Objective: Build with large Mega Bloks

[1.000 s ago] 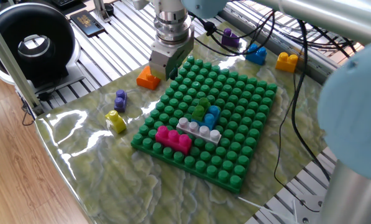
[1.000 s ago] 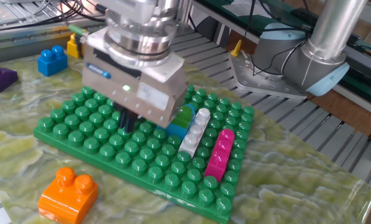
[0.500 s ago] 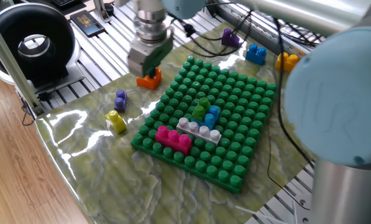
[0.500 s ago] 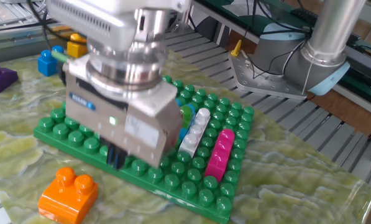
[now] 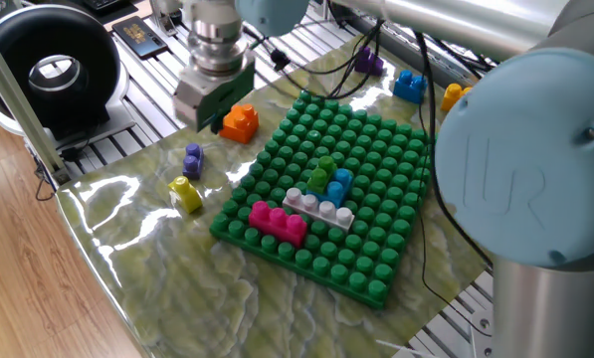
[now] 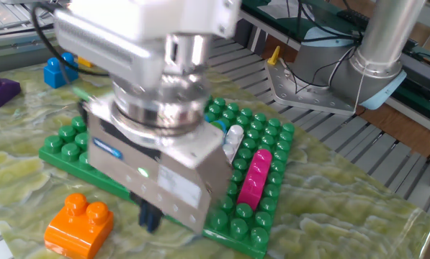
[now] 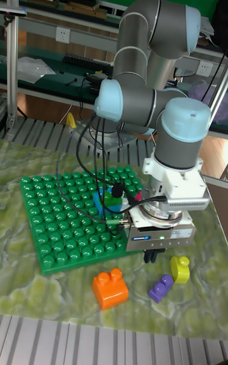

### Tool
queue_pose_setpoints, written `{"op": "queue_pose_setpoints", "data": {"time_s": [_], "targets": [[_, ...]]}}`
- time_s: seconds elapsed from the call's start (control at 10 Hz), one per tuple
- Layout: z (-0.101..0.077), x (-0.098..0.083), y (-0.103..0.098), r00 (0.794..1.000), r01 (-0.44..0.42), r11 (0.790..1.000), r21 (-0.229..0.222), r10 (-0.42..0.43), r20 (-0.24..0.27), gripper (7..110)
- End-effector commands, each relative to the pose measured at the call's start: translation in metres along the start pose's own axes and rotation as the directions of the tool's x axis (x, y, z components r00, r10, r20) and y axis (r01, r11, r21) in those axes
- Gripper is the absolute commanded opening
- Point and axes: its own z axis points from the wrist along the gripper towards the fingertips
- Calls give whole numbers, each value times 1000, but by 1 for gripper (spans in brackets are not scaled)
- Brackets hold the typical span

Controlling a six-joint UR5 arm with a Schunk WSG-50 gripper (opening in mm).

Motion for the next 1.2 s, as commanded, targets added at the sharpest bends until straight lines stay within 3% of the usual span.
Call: {"op": "queue_pose_setpoints", "data": {"time_s": [0.0, 0.3, 0.6, 0.7, 0.8, 1.0, 1.1], "targets": [[6, 4, 14, 999, -37, 999, -7, 37, -9, 7], [5, 16, 10, 991, 118, 993, 3, -118, -60, 7], [5, 18, 13, 987, 148, 989, -11, -148, -66, 7], [5, 17, 21, 993, 97, 994, -40, -99, -56, 7], [7, 15, 44, 996, 62, 996, -67, -66, -58, 7], [11, 18, 81, 997, 8, 999, -47, -11, -81, 7], [12, 21, 100, 997, -16, 998, -62, 11, -82, 7]]}}
